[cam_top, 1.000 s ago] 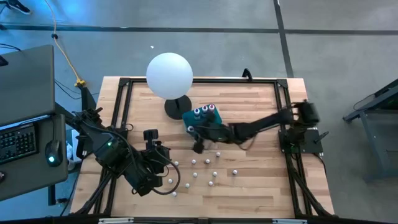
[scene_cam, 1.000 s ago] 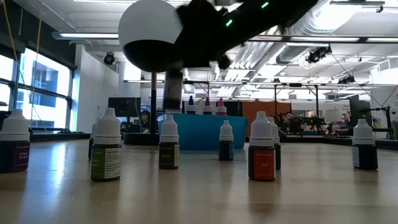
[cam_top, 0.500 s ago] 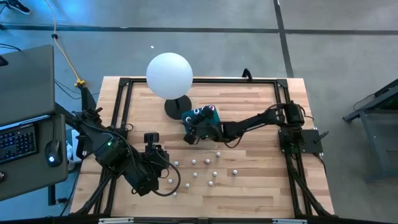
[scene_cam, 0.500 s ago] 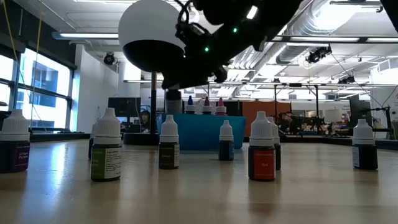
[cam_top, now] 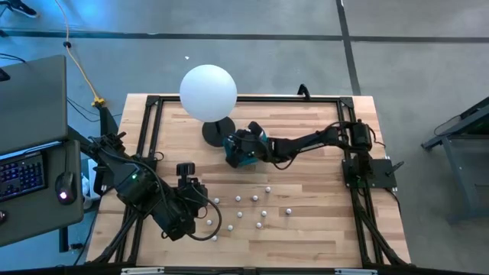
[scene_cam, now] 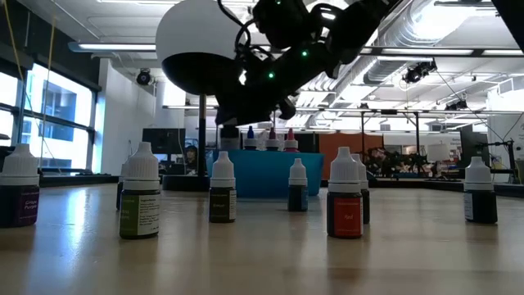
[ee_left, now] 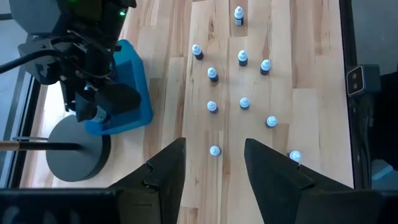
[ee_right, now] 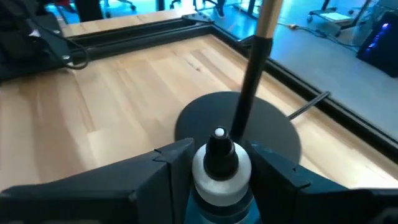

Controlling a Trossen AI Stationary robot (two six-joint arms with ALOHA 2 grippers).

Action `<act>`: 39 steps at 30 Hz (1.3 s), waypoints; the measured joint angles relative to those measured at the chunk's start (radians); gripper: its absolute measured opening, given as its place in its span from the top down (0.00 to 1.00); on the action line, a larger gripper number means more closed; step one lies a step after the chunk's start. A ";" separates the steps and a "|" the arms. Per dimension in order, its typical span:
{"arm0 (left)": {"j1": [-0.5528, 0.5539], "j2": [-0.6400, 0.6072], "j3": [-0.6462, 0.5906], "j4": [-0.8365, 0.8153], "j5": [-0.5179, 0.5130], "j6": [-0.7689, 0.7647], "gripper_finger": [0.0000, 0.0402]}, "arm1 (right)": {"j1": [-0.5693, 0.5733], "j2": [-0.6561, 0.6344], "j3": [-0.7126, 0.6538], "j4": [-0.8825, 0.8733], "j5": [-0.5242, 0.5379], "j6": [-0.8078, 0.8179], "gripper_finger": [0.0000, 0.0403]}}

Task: Pick & Place food coloring
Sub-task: Put the large black food coloring bottle into the bin, then put the black food coloring bottle into the bin

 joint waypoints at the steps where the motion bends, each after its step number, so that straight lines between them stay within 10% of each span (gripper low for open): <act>1: 0.000 0.000 0.000 0.000 0.000 0.000 0.60 | -0.002 0.000 0.000 -0.004 0.007 -0.002 0.66; 25: -0.001 0.000 -0.016 0.001 -0.022 -0.108 0.60 | 0.074 -0.093 0.075 -0.075 -0.055 -0.211 0.76; 39: -0.105 -0.268 -0.609 0.048 -0.164 -0.683 0.60 | 0.383 -0.534 0.109 -0.688 -0.126 -0.185 0.76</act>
